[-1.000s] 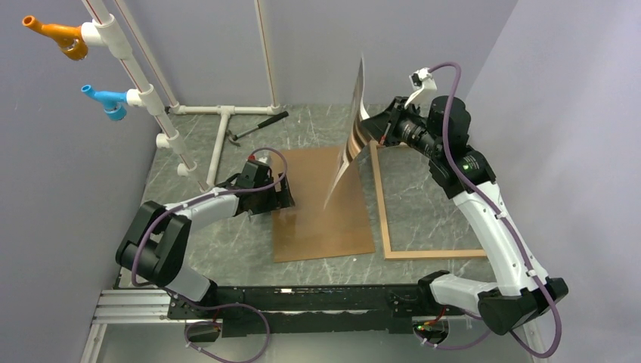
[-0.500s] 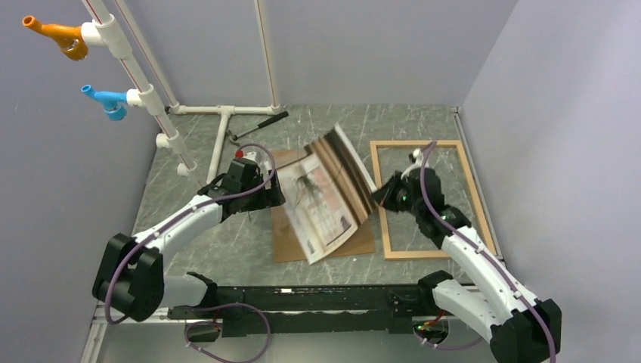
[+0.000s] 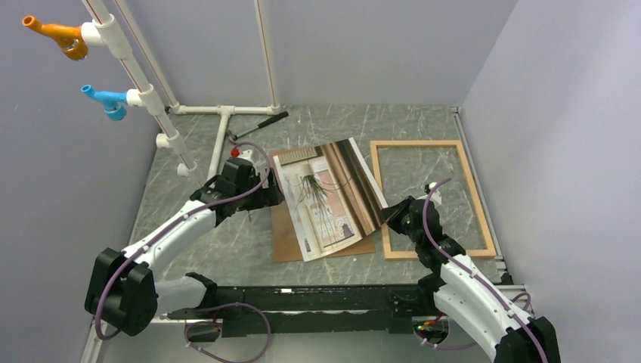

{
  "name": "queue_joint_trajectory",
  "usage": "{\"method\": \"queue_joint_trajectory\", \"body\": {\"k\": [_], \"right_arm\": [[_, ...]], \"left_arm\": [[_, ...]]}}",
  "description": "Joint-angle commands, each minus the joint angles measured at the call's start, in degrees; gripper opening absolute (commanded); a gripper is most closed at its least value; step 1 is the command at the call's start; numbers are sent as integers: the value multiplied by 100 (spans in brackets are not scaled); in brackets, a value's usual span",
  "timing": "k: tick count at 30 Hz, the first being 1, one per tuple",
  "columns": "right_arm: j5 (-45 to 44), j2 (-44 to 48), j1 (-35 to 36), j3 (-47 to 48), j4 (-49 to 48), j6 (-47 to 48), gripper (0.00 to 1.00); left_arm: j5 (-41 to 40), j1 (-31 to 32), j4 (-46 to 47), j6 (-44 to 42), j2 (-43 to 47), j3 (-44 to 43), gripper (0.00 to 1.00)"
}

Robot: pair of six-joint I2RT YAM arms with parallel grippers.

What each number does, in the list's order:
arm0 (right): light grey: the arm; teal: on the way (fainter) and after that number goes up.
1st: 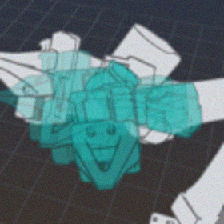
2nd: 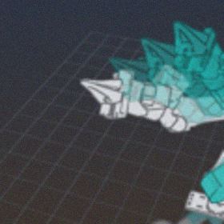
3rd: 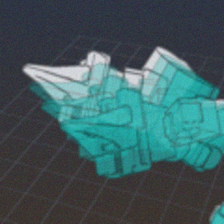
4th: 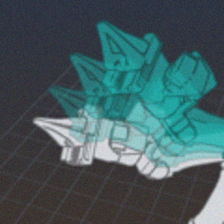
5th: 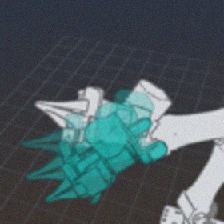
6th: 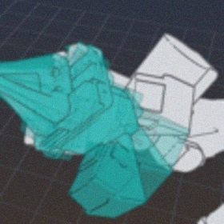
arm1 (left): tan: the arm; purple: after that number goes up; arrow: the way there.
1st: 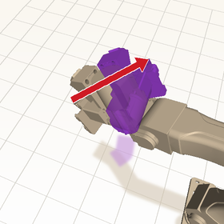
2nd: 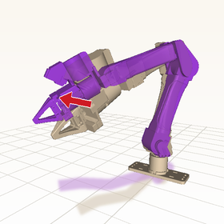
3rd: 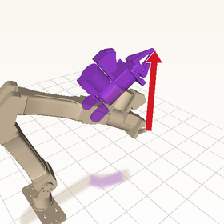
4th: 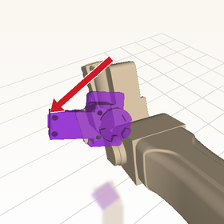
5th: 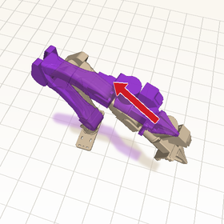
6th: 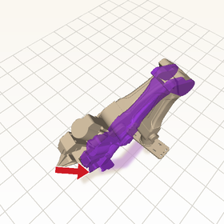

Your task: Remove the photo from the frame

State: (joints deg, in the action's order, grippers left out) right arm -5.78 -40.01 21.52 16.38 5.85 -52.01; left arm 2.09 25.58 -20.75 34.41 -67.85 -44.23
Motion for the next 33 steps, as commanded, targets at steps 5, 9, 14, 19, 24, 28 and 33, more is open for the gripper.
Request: {"method": "queue_joint_trajectory", "body": {"k": [5, 9, 14, 19, 24, 28, 33], "right_arm": [[-477, -331, 282, 46, -766, -457, 0], [-935, -167, 855, -17, -613, -696, 0], [-1695, -234, 1526, -48, -201, -1285, 0], [-1980, -389, 1802, -14, -167, -1433, 0], [-2186, -496, 2058, -5, 19, -1734, 0], [-2137, -542, 2113, -30, 20, -1790, 0], [-2051, -514, 2226, -50, 72, -1826, 9]], "left_arm": [[573, -19, 689, 284, -542, 22, 99], [568, -17, 722, 288, -689, -39, 99], [426, -24, 897, 246, -1101, -176, 99], [178, -28, 897, 143, -1885, -556, 99], [83, -33, 997, 122, -2289, -685, 99], [52, -27, 1056, 95, -2462, -719, 99], [108, -32, 1143, 109, -2551, -721, 99]]}}
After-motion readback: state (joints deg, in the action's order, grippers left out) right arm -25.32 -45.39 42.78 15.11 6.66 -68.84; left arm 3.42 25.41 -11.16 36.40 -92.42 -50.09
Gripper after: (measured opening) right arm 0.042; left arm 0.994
